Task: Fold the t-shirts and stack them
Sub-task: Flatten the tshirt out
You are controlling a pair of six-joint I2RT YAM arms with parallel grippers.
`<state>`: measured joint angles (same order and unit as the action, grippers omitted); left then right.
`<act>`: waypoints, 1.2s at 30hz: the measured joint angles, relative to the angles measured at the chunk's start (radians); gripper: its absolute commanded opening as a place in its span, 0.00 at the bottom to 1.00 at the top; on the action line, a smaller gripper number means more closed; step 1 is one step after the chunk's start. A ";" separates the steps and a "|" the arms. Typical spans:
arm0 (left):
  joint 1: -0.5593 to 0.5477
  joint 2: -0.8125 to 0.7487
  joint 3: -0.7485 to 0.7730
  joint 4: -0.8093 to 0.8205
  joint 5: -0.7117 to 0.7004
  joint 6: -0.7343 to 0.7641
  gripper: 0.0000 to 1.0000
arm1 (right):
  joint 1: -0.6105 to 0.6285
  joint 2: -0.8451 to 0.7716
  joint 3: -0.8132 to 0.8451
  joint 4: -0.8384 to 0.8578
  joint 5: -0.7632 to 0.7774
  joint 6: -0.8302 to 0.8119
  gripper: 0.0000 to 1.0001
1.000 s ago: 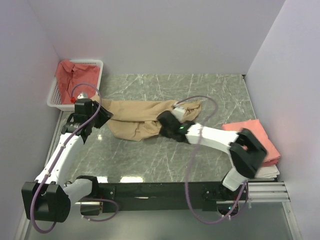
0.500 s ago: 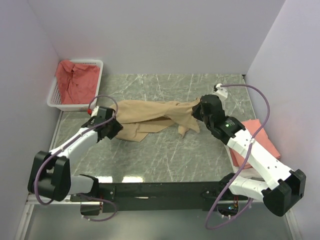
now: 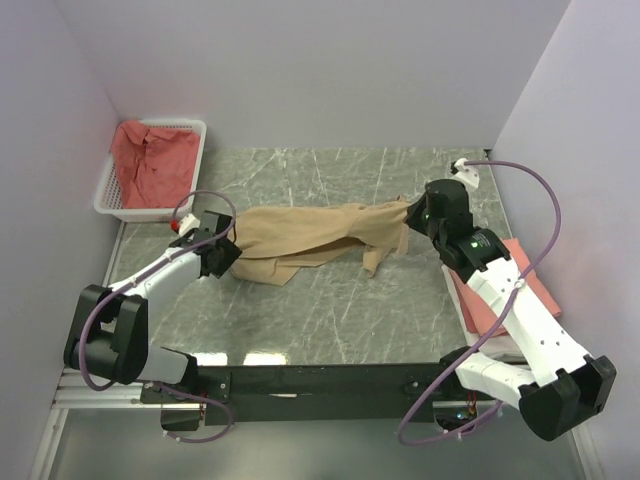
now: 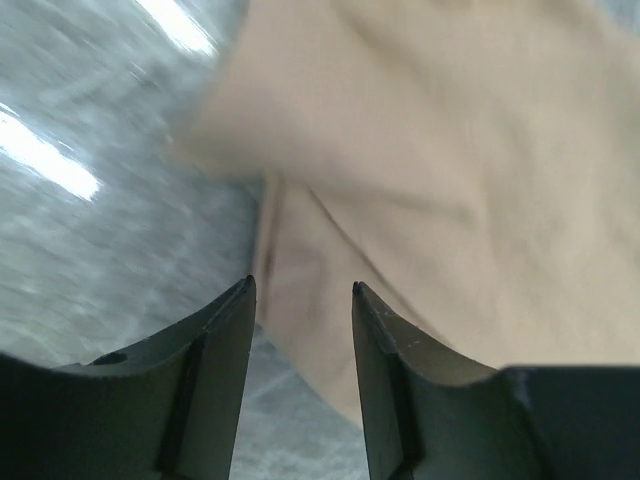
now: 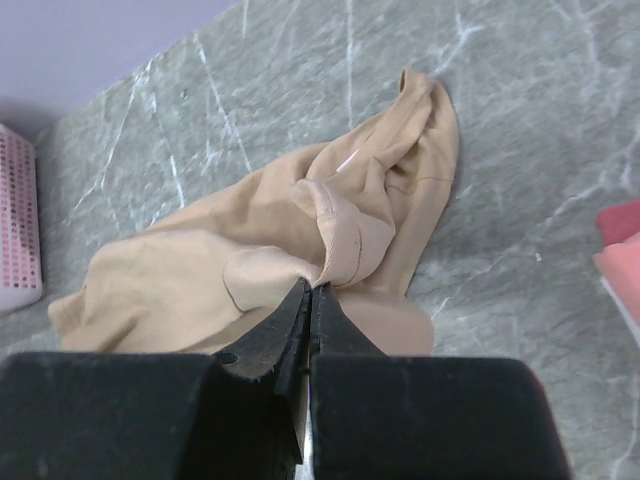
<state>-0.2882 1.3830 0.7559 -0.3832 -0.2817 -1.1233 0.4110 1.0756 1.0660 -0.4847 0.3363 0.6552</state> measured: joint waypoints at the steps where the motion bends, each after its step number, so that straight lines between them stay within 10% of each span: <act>1: 0.016 0.000 0.002 -0.005 -0.009 0.000 0.47 | -0.016 -0.003 0.000 -0.004 -0.007 -0.003 0.00; 23: 0.060 0.083 0.014 0.015 -0.011 0.024 0.45 | -0.095 -0.056 0.126 -0.066 -0.133 -0.036 0.00; 30: 0.060 0.156 0.035 0.050 0.017 0.045 0.01 | -0.095 -0.051 0.126 -0.071 -0.147 -0.037 0.00; 36: 0.061 0.118 0.052 0.019 0.023 0.065 0.01 | -0.096 -0.045 0.131 -0.096 -0.145 -0.053 0.00</act>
<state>-0.2276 1.5009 0.8082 -0.3645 -0.2588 -1.0584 0.3149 1.0302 1.1973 -0.5808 0.1913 0.6022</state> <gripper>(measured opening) 0.023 0.009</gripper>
